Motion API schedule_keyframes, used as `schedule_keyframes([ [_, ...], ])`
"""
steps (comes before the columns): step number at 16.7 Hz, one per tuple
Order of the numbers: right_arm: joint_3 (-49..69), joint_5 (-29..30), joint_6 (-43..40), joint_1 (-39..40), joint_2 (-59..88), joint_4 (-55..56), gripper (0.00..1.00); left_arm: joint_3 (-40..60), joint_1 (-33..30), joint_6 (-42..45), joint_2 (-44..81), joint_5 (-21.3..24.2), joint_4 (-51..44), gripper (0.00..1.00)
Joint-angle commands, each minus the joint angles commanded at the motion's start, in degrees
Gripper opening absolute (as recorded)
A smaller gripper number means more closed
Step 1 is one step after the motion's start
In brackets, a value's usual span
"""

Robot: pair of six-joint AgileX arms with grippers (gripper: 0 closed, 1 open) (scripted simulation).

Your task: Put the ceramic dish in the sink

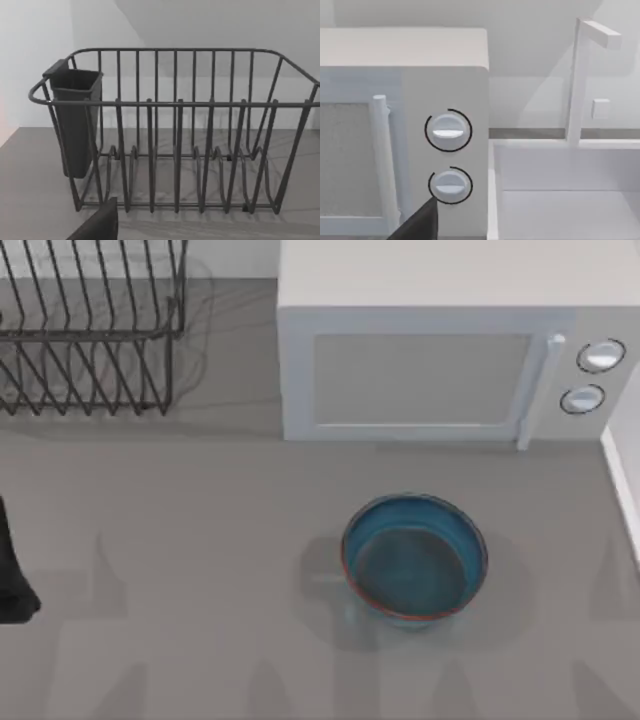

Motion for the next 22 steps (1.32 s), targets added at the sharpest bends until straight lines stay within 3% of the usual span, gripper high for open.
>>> schedule_keyframes([
  [4,1.8,0.0,1.1,1.5,1.8,-1.4,1.0,0.0,0.0,0.0,0.0,0.0,0.0,1.0],
  [8,12.2,0.2,6.6,8.5,12.6,-9.3,1.0,0.0,0.0,0.0,0.0,0.0,0.0,1.0],
  [16,46.6,0.8,21.5,25.1,56.8,-36.8,1.0,0.0,0.0,0.0,0.0,0.0,0.0,1.0],
  [22,71.0,0.5,28.7,30.7,86.9,-57.3,1.0,0.0,0.0,0.0,0.0,0.0,0.0,1.0],
])
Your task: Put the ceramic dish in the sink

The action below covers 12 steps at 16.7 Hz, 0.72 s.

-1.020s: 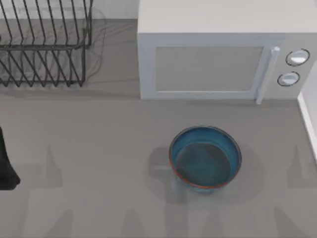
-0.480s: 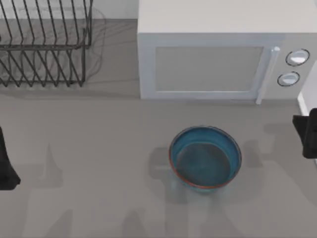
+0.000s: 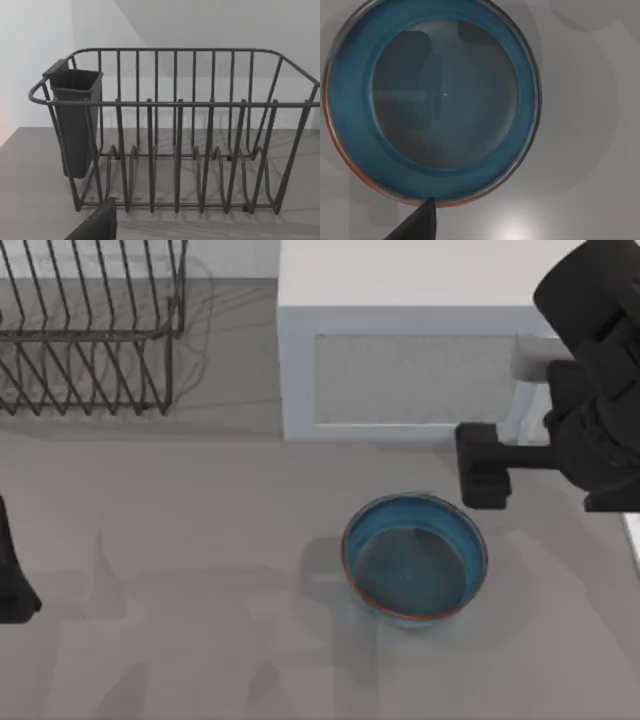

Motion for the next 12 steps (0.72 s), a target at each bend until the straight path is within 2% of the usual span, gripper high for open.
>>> schedule_keyframes([
  [6,16.0,-0.3,2.2,-0.2,18.7,-12.1,1.0,0.0,0.0,0.0,0.0,0.0,0.0,1.0],
  [12,18.2,-0.4,2.3,-0.6,21.2,-13.7,1.0,0.0,0.0,0.0,0.0,0.0,0.0,1.0],
])
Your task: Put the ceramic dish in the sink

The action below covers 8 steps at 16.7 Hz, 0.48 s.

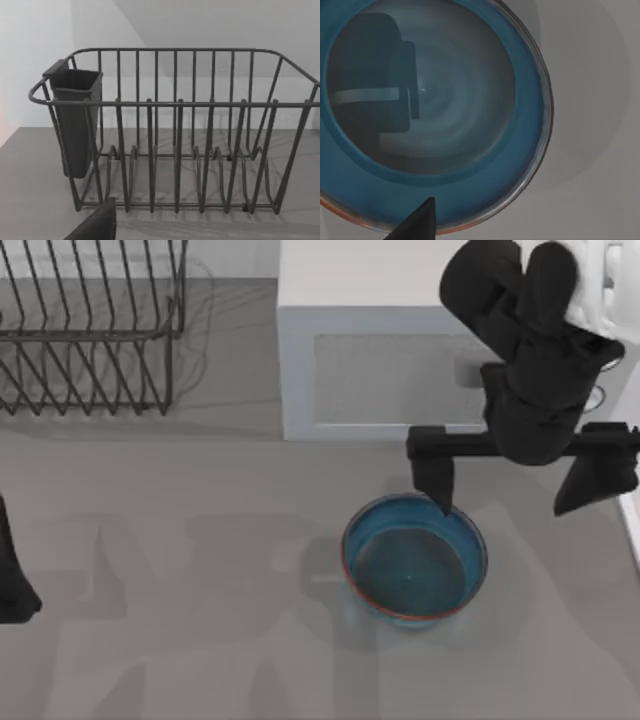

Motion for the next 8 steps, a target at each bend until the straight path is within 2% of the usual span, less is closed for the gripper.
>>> schedule_keyframes([
  [4,-2.0,0.0,0.1,0.1,0.5,2.3,1.0,0.0,0.0,0.0,0.0,0.0,0.0,1.0],
  [8,-8.7,0.0,0.2,0.1,3.3,12.2,1.0,0.0,0.0,0.0,0.0,0.0,0.0,1.0],
])
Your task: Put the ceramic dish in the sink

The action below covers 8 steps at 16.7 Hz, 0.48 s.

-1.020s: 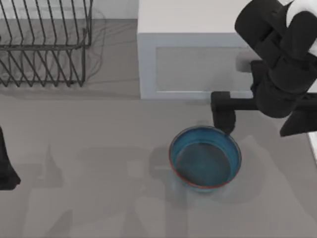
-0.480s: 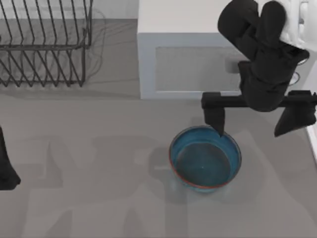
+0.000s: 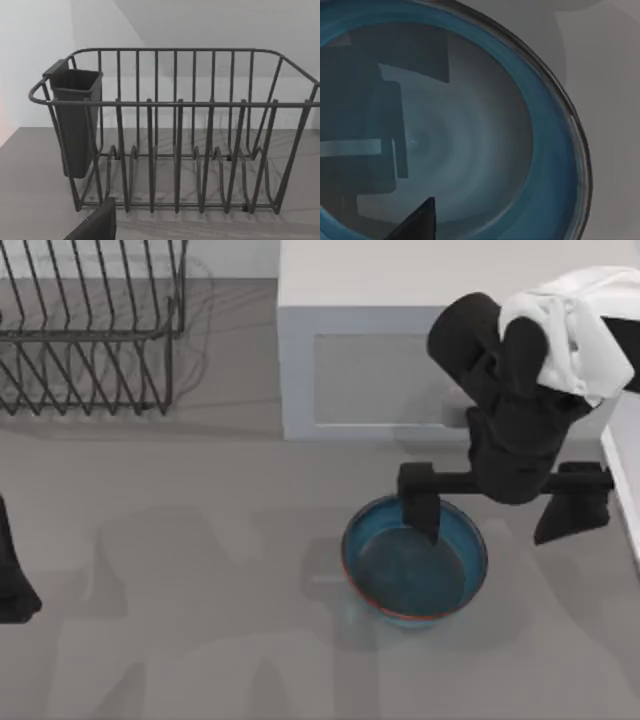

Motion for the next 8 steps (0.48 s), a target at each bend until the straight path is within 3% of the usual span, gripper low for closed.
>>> schedule_keyframes([
  [4,-6.0,0.0,0.1,0.1,2.5,8.3,1.0,0.0,0.0,0.0,0.0,0.0,0.0,1.0],
  [8,-6.7,0.0,0.1,0.1,2.7,9.1,1.0,0.0,0.0,0.0,0.0,0.0,0.0,1.0],
])
